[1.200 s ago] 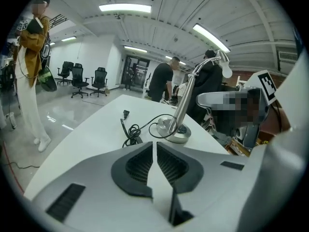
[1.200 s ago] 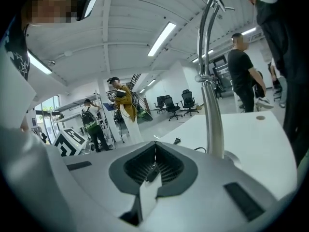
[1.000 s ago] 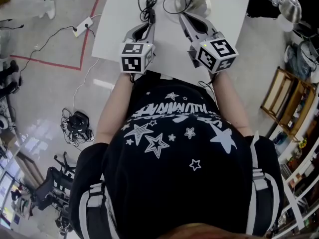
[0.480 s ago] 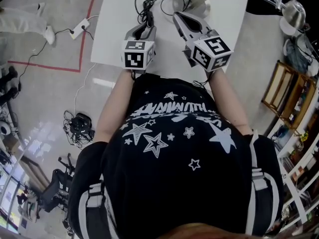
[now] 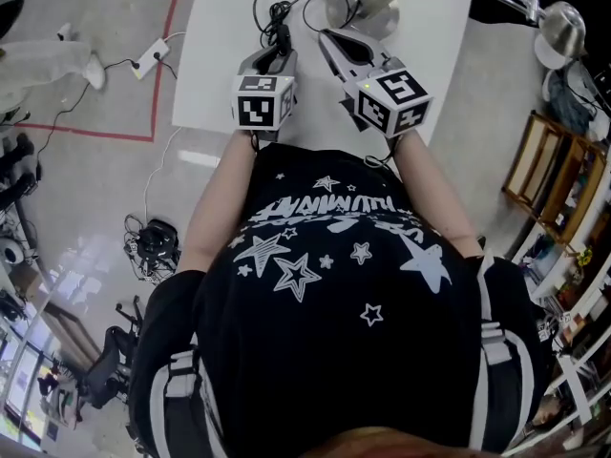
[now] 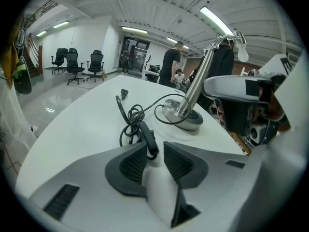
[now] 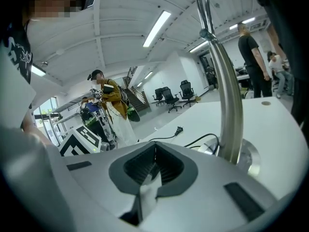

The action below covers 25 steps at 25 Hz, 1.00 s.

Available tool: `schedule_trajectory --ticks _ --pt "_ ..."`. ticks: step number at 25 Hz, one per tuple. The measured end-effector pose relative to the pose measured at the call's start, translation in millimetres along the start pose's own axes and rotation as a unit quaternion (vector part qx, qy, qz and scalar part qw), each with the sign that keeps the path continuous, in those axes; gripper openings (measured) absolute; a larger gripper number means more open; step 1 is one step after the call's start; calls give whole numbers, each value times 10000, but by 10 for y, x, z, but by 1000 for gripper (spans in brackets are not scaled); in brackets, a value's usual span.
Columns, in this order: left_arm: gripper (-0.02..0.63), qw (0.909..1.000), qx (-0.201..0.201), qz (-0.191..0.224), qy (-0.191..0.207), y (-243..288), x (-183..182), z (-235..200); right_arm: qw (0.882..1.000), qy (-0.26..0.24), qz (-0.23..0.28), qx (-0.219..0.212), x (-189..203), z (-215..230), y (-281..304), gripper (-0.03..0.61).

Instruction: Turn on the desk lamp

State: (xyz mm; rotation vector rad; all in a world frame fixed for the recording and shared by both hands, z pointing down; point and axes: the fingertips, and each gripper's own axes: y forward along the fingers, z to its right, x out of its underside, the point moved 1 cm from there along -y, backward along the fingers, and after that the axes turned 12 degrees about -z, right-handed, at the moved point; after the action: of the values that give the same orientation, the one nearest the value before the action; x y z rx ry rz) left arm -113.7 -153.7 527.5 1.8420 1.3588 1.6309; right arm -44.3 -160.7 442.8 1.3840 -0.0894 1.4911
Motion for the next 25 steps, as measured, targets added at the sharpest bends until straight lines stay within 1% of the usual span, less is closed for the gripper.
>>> schedule_trajectory --ticks 5,10,16,20,25 --pt "104 9998 -126 -69 -127 57 -16 -35 9999 1 -112 -61 80 36 67 5" --pt "91 9995 -100 -36 -301 36 1 -72 9997 0 -212 -106 128 33 134 5" --pt "86 9992 -99 -26 -386 29 11 -73 9988 -75 -445 -180 217 53 260 5" --pt "86 9992 -79 -20 -400 25 0 -75 9976 -176 -611 -272 230 49 369 5" --pt "85 9991 -61 -39 -422 27 -9 -70 9939 -440 -920 -418 272 50 549 5"
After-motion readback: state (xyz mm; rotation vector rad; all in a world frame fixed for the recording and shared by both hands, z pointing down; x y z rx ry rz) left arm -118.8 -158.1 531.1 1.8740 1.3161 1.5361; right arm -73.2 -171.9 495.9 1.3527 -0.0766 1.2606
